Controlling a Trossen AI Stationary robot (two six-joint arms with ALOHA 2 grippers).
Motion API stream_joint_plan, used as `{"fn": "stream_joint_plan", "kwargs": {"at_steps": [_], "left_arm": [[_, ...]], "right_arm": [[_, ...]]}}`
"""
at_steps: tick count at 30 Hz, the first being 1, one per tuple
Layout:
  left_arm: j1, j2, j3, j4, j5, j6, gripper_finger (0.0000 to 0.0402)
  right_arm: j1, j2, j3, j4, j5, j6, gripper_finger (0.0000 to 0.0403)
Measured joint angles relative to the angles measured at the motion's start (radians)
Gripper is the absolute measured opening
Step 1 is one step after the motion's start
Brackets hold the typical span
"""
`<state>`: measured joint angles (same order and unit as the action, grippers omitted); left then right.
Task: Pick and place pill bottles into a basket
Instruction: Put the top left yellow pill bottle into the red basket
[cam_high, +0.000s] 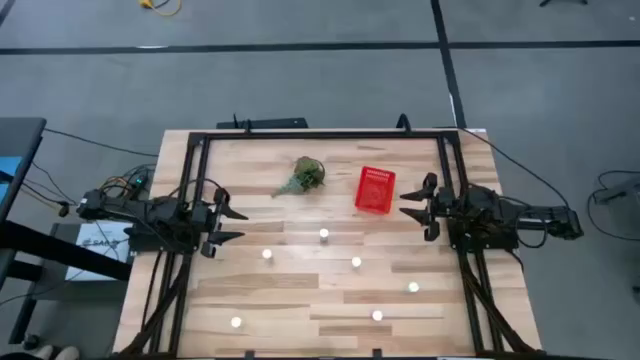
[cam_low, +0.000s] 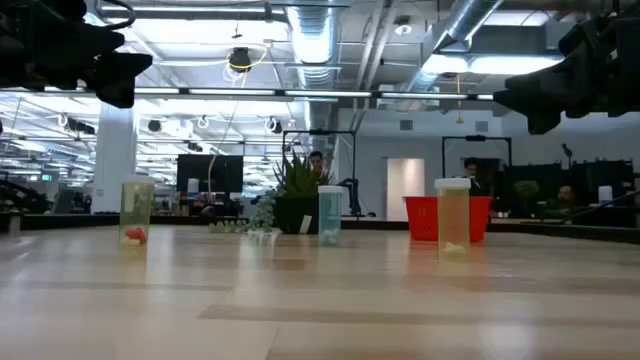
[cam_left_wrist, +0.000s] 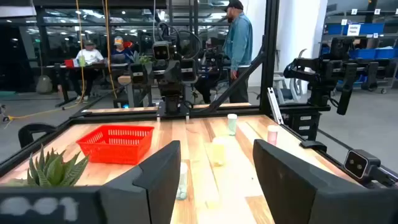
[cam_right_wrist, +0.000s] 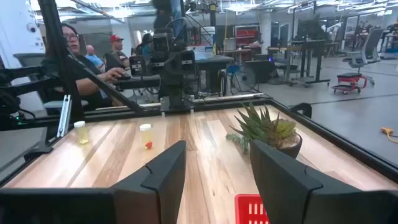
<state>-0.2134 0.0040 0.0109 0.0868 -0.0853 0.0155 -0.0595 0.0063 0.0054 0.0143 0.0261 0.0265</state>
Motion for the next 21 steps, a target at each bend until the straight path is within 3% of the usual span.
{"fn": "stream_joint_plan", "kwargs": {"at_steps": [13,21], "left_arm": [[0.000,0.003,0.001,-0.045,-0.006,-0.037,0.0192],[0.000,0.015,0.047,-0.196,0.010,-0.079,0.0192]], "right_arm": [[0.000,0.000,0.000,0.000,0.000,0.000,0.0173],[0.000,0.000,0.000,0.000,0.000,0.000,0.0173]]}}
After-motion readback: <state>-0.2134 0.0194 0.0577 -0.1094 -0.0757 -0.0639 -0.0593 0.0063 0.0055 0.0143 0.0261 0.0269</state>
